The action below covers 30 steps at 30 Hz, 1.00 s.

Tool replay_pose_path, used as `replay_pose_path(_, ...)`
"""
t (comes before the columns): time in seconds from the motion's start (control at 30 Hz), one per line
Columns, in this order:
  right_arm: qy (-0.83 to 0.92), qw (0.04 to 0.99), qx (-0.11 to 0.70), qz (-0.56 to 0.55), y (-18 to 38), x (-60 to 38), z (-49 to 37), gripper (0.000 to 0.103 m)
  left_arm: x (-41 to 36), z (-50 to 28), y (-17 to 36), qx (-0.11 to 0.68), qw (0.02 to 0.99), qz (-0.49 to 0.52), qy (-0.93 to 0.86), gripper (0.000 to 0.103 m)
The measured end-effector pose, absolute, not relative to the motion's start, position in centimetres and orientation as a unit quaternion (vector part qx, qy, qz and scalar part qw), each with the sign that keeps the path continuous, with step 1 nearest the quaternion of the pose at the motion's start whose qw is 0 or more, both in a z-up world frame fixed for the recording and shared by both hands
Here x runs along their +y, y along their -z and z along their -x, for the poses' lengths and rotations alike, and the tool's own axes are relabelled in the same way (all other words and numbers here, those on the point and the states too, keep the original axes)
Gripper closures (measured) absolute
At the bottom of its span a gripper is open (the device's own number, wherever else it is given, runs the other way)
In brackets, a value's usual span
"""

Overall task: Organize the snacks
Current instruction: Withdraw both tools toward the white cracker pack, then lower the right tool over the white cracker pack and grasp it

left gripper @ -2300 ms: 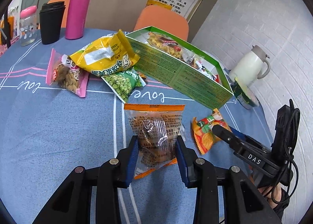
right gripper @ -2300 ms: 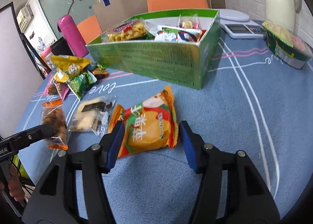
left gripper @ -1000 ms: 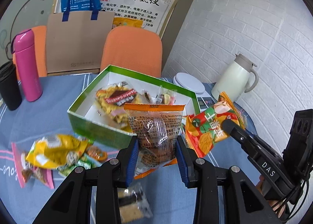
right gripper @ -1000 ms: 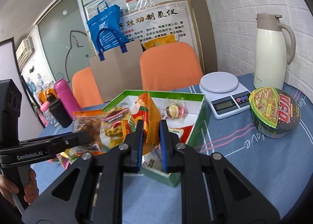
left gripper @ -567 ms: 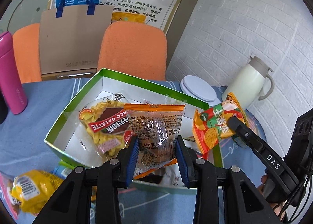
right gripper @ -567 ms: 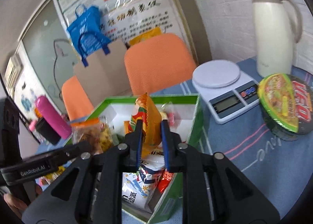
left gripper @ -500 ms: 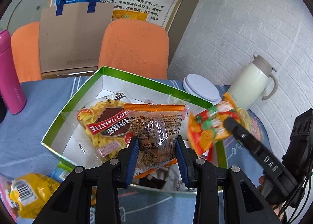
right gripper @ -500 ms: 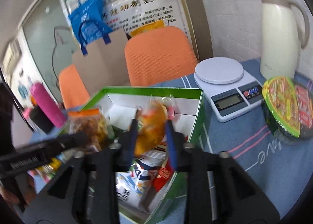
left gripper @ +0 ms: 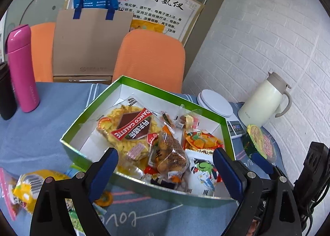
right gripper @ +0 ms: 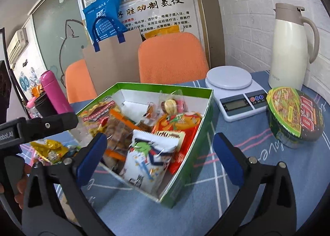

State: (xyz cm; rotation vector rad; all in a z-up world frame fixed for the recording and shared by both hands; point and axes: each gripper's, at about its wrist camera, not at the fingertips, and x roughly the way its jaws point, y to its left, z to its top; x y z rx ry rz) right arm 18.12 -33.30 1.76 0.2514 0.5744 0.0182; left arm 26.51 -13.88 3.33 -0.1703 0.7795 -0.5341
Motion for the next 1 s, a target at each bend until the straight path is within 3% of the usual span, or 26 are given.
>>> replay_pose_path(0.3,-0.057,0.951,0.282,-0.109,-2.8,-30.1,-13.6,0.001,-10.0,-21.9,-5.2,0.387,0.882,0.089,0.254,0.008)
replay_pose_path(0.5,-0.091,0.937,0.320,-0.104,-0.3,-27.6,-11.9,0.001,-6.5,-18.2,-5.1,0.376,0.888,0.093,0.248,0.008)
replay_pose_path(1.0,-0.194,0.883,0.413,-0.105,5.6,-20.7,-12.6,0.003,-1.0,-14.2,3.3,0.456,0.857,0.131,0.200,0.008)
